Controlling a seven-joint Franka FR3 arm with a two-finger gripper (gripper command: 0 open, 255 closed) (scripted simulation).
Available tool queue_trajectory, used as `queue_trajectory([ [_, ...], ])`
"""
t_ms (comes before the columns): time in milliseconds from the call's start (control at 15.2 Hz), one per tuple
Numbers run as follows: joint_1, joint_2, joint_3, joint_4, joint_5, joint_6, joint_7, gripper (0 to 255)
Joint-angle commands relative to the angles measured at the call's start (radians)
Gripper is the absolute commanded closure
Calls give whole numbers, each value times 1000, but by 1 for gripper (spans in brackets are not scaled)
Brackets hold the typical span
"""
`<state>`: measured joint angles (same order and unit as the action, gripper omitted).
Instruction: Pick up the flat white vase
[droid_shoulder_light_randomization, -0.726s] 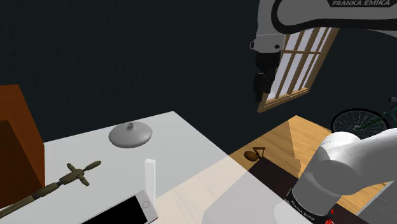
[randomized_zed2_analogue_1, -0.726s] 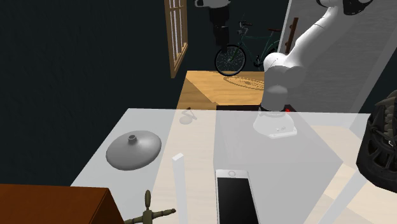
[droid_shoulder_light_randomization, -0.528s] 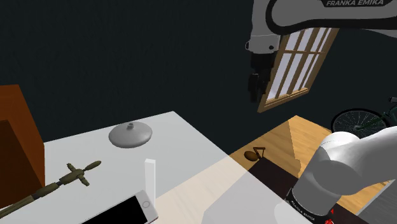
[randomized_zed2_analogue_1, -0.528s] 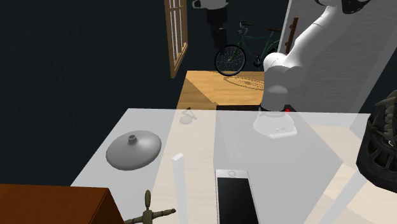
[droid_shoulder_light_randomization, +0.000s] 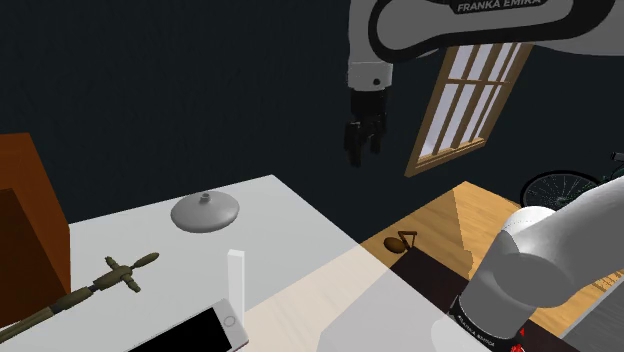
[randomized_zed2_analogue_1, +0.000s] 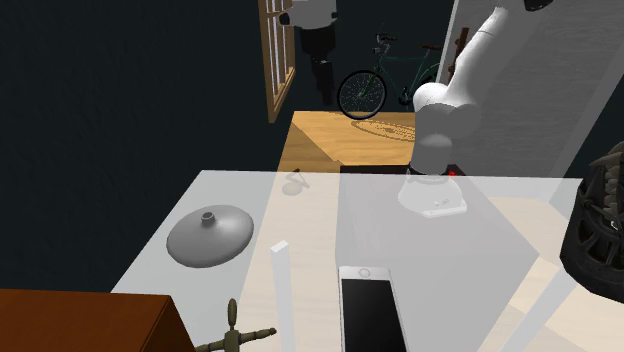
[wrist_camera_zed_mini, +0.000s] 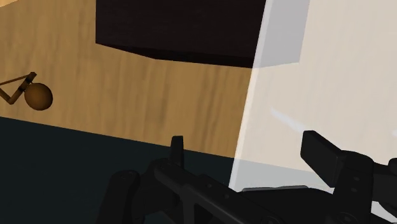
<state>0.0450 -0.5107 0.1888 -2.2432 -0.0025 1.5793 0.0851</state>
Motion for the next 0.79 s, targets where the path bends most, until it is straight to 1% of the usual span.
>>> queue_trajectory([
  [0, 8, 58, 33, 35, 13, 26, 46, 0],
  [396, 24, 253, 118, 171, 13, 90, 171, 0],
  [726, 45, 432, 177, 319, -22, 119, 279, 0],
])
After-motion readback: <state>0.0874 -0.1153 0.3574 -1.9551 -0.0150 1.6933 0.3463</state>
